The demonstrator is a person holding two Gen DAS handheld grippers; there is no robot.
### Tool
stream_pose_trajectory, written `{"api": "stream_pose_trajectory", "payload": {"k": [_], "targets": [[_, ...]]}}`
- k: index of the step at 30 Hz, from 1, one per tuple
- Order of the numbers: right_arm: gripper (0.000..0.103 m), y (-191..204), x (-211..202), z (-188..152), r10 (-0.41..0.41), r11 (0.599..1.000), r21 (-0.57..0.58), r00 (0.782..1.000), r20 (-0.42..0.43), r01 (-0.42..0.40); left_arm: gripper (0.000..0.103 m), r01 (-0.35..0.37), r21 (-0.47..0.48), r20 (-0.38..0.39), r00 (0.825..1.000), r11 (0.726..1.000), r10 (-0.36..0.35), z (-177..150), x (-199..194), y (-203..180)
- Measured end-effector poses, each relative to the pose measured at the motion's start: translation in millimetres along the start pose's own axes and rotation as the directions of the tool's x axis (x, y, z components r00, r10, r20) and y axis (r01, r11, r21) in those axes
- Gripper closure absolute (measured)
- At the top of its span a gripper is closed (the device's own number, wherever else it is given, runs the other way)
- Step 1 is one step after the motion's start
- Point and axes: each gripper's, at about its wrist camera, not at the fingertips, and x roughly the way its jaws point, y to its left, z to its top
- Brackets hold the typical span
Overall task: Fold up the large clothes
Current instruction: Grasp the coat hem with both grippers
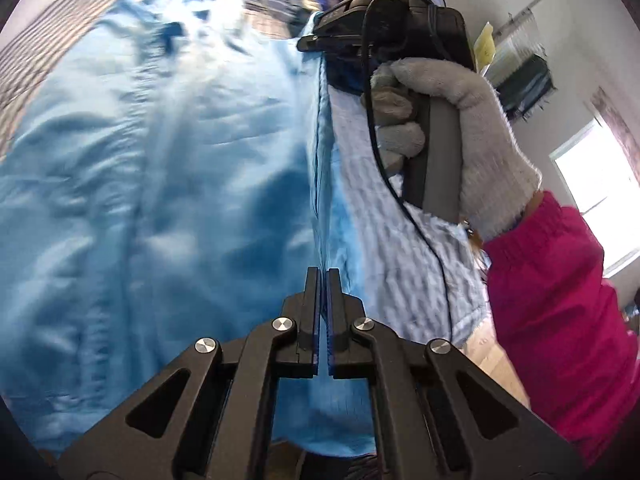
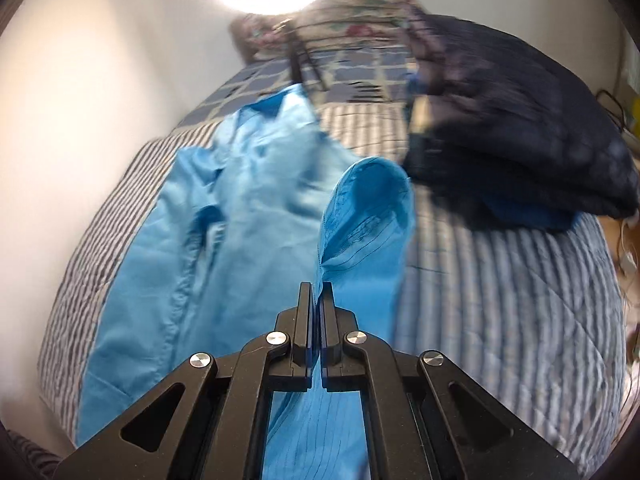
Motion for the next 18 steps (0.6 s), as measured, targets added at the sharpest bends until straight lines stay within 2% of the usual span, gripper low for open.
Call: {"api": "stream_pose_trajectory", "payload": {"k": [5, 8, 12, 13, 15, 16, 18], "targets": [[0.102, 47, 38, 1, -0.008, 0.996, -0.088, 0.998, -0.065, 0.002, 0.103, -0.057, -0.081, -0.025, 0.998, 0.995, 0.055, -8, 3, 53], [0.102, 65, 67, -6, -0.020, 0.991, -0.133, 0.992, -0.121, 0.004, 0.103, -0.088, -0.100, -0.052, 0.995, 0.991, 0.084, -13, 13, 69], [0.099, 62, 85, -14, 0.021, 0.991, -0.125, 0.979, -0.201, -0.047, 0.103, -0.098, -0.100, -0.080, 0.993, 0.990, 0.091, -21, 23, 75], [0.094, 56, 84, -14, 0.043, 0.993, -0.094, 0.975, -0.217, -0.065, 0.103, -0.102, -0.093, -0.084, 0.992, 0.991, 0.094, -22, 26, 75], [0.093, 40, 72, -11, 0.104, 0.994, -0.011, 0.971, -0.214, -0.109, 0.103, -0.107, -0.084, -0.081, 0.992, 0.991, 0.100, -21, 27, 73], [0.093, 34, 62, -9, 0.132, 0.991, 0.015, 0.973, -0.191, -0.131, 0.103, -0.108, -0.080, -0.080, 0.992, 0.991, 0.102, -22, 27, 72], [0.093, 22, 34, -8, 0.136, 0.991, 0.033, 0.981, -0.141, -0.133, 0.103, -0.112, -0.070, -0.078, 0.991, 0.991, 0.107, -23, 27, 69]]}}
